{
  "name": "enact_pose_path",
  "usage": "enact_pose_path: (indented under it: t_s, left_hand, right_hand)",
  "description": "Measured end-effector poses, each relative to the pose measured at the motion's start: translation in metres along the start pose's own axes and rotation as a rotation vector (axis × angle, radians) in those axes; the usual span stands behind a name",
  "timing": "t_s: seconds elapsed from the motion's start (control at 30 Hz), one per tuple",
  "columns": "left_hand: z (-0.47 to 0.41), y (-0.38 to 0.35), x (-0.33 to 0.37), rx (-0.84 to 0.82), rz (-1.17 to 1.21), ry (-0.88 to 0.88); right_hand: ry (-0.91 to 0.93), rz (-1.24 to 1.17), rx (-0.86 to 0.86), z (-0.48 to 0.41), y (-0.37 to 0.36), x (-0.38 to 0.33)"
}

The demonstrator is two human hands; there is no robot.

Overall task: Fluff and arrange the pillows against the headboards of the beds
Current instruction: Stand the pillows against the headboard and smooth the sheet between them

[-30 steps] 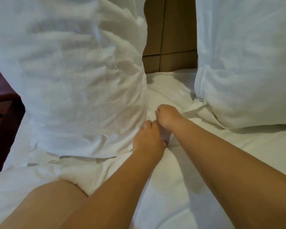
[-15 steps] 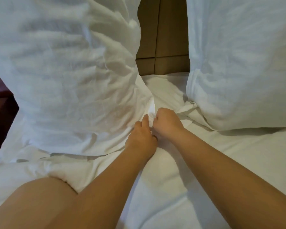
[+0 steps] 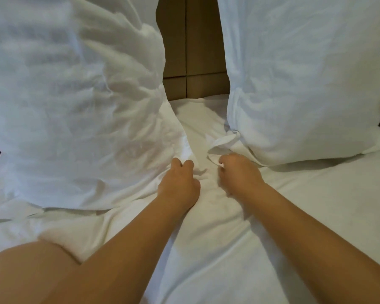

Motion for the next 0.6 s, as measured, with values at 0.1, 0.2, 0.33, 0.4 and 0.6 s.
enact_pose_path:
  t_s: [0.1, 0.2, 0.33, 0.4, 0.6]
  left_hand:
    - [-0.003, -0.006, 0.021, 0.08, -0.046, -0.12]
    - [-0.007, -0.026, 0.04, 0.102, -0.091, -0.316]
    - [-0.012, -0.049, 0.054, 0.141, -0.198, -0.511]
    - [-0.016, -0.056, 0.059, 0.216, -0.206, -0.588]
    - [-0.049, -0.072, 0.051, 0.277, -0.262, -0.353]
  right_hand:
    - [0.118, 0.23, 0.282, 0.005, 0.005, 0.019]
    - [0.094, 0.204, 0.447, 0.004, -0.007, 0.031]
    - [0.096, 0.029, 0.47, -0.001, -0.036, 0.038]
    - [0.113, -0.059, 0.487, -0.001, -0.039, 0.04]
    - [0.127, -0.142, 0.591, -0.004, -0.046, 0.037]
Point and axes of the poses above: each hand's wrist, its own z-axis away from the middle knuckle, its own y-axis out of the back of the hand, x = y × z, the point moved 6 cm from there along -z, towards the middle knuckle, and after that the axes turned 11 degrees about z, right-handed, at the moved point
